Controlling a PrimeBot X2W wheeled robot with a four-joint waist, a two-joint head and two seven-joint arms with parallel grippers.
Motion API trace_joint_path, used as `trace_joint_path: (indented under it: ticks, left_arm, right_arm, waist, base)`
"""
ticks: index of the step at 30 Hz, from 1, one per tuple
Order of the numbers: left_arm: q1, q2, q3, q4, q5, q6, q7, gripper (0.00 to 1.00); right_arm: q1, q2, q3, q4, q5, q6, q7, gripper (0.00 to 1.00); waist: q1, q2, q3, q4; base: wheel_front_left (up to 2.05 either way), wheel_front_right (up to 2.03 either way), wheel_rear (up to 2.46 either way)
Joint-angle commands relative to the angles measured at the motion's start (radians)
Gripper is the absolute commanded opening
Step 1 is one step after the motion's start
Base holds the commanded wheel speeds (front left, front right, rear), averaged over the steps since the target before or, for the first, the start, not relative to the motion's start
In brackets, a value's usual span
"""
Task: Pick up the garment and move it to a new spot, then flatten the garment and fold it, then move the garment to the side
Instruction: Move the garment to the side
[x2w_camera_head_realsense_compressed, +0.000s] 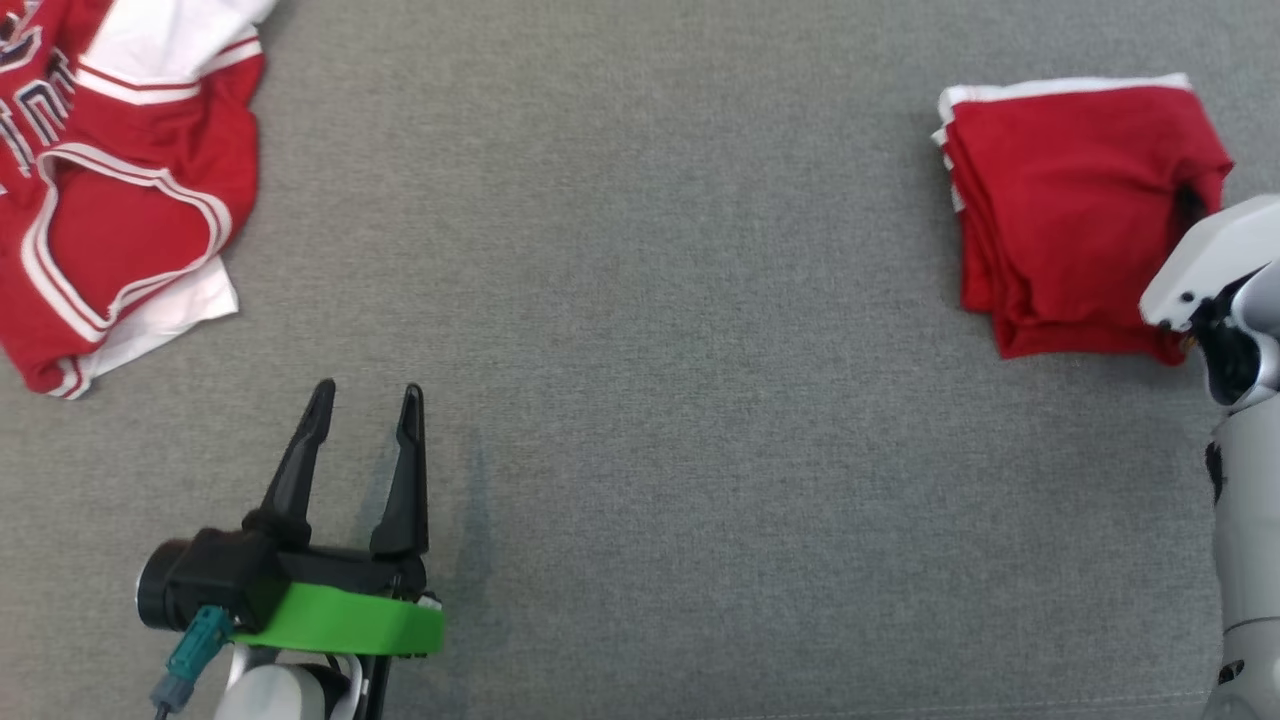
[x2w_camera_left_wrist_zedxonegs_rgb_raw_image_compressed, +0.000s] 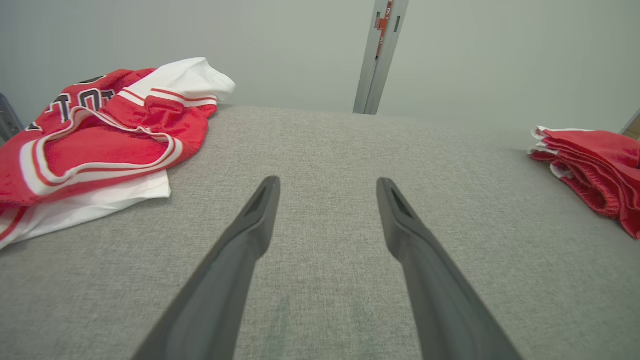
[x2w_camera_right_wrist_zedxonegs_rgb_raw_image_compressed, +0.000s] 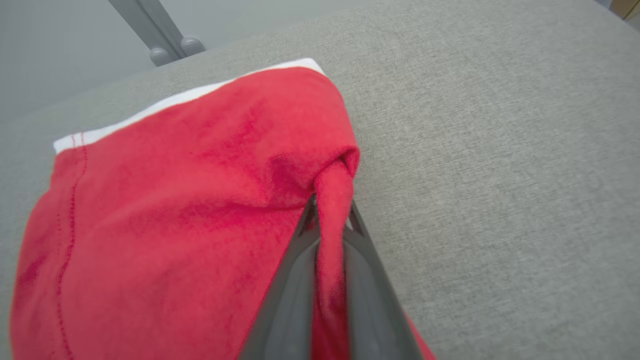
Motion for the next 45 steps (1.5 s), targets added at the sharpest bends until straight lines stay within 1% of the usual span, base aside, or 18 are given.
trace_joint_path:
  ticks: [1, 5, 8, 9, 17, 19, 22, 23, 24, 25, 29, 31, 34, 40, 45]
  left_arm:
    - [-0.033, 0.022, -0.004, -0.011, 0.004, -0.002, 0.0, 1.0]
    - [-0.085, 0.06, -0.022, -0.034, -0.009, -0.002, 0.0, 1.0]
    - [-0.1, 0.081, -0.032, -0.048, -0.015, -0.002, 0.0, 1.0]
    - [-0.102, 0.088, -0.029, -0.054, -0.017, -0.002, 0.0, 1.0]
    - [-0.051, 0.1, 0.026, -0.089, -0.031, -0.002, 0.0, 1.0]
    - [-0.046, 0.101, 0.029, -0.095, -0.032, -0.002, 0.0, 1.0]
    - [-0.045, 0.101, 0.026, -0.1, -0.032, -0.002, 0.0, 1.0]
    - [-0.046, 0.1, 0.026, -0.103, -0.032, -0.002, 0.0, 1.0]
    - [-0.048, 0.097, 0.024, -0.103, -0.031, -0.002, 0.0, 1.0]
    - [-0.051, 0.094, 0.023, -0.107, -0.031, -0.002, 0.0, 1.0]
    - [-0.055, 0.085, 0.024, -0.111, -0.032, -0.001, 0.0, 1.0]
    - [-0.053, 0.078, 0.027, -0.11, -0.032, -0.001, 0.0, 1.0]
    - [-0.044, 0.062, 0.034, -0.106, -0.035, -0.001, 0.0, 1.0]
    - [0.005, 0.027, 0.041, -0.073, -0.03, -0.001, 0.0, 1.0]
    - [0.064, 0.002, 0.06, -0.041, -0.022, -0.001, 0.0, 1.0]
  right_arm:
    - [-0.023, -0.015, -0.006, -0.009, -0.024, -0.001, -0.006, 0.0]
    - [-0.104, -0.057, -0.055, -0.026, -0.089, -0.001, 0.0, 0.0]
    - [-0.153, -0.109, -0.091, -0.028, -0.147, -0.001, 0.019, 0.0]
    - [-0.173, -0.136, -0.102, -0.034, -0.172, -0.001, 0.027, 0.0]
    - [-0.25, -0.312, -0.156, -0.029, -0.275, -0.001, 0.093, 0.0]
    - [-0.258, -0.35, -0.159, -0.023, -0.3, -0.002, 0.097, 0.0]
    - [-0.276, -0.386, -0.165, -0.023, -0.334, -0.002, 0.109, 0.0]
    - [-0.285, -0.395, -0.172, -0.029, -0.348, -0.002, 0.103, 0.18]
    - [-0.287, -0.402, -0.178, -0.032, -0.364, -0.002, 0.102, 0.41]
    - [-0.286, -0.404, -0.175, -0.035, -0.378, -0.002, 0.097, 1.0]
    - [-0.285, -0.392, -0.193, -0.067, -0.436, -0.002, 0.067, 1.0]
    - [-0.266, -0.383, -0.174, -0.083, -0.456, -0.001, 0.046, 1.0]
    - [-0.244, -0.366, -0.147, -0.132, -0.455, -0.002, -0.023, 1.0]
    - [-0.122, -0.233, -0.094, -0.251, -0.343, -0.002, -0.178, 1.0]
    - [0.11, -0.124, -0.023, -0.357, -0.237, -0.002, -0.329, 1.0]
  waist:
    - [0.0, -0.0001, 0.138, -0.076]
    - [0.0, -0.0001, 0.218, -0.085]
    - [0.0, -0.0001, 0.253, -0.064]
    - [0.0, -0.0001, 0.263, -0.054]
    - [0.0, -0.0001, 0.281, 0.005]
    - [0.0, -0.0001, 0.281, 0.013]
    - [0.0, -0.0001, 0.279, 0.021]
    - [0.0, -0.0001, 0.279, 0.023]
    - [0.0, -0.0001, 0.279, 0.025]
    - [0.0, -0.0001, 0.279, 0.026]
    - [0.0, -0.0001, 0.274, 0.021]
    - [0.0, -0.0001, 0.263, 0.015]
    - [0.0, -0.0001, 0.231, 0.006]
    - [0.0, -0.0001, 0.091, -0.015]
    - [0.0, -0.0001, -0.055, -0.021]
  base:
    - [0.0, 0.0, 0.0]
    - [0.0, 0.0, 0.0]
    - [0.0, 0.0, 0.0]
    - [0.0, 0.0, 0.0]
    - [0.0, 0.0, 0.0]
    - [0.0, 0.0, 0.0]
    - [0.0, 0.0, 0.0]
    - [0.0, 0.0, 0.0]
    - [0.0, 0.0, 0.0]
    - [0.0, 0.0, 0.0]
    - [0.0, 0.0, 0.0]
    - [0.0, 0.0, 0.0]
    - [0.0, 0.0, 0.0]
    - [0.0, 0.0, 0.0]
    - [0.0, 0.0, 0.0]
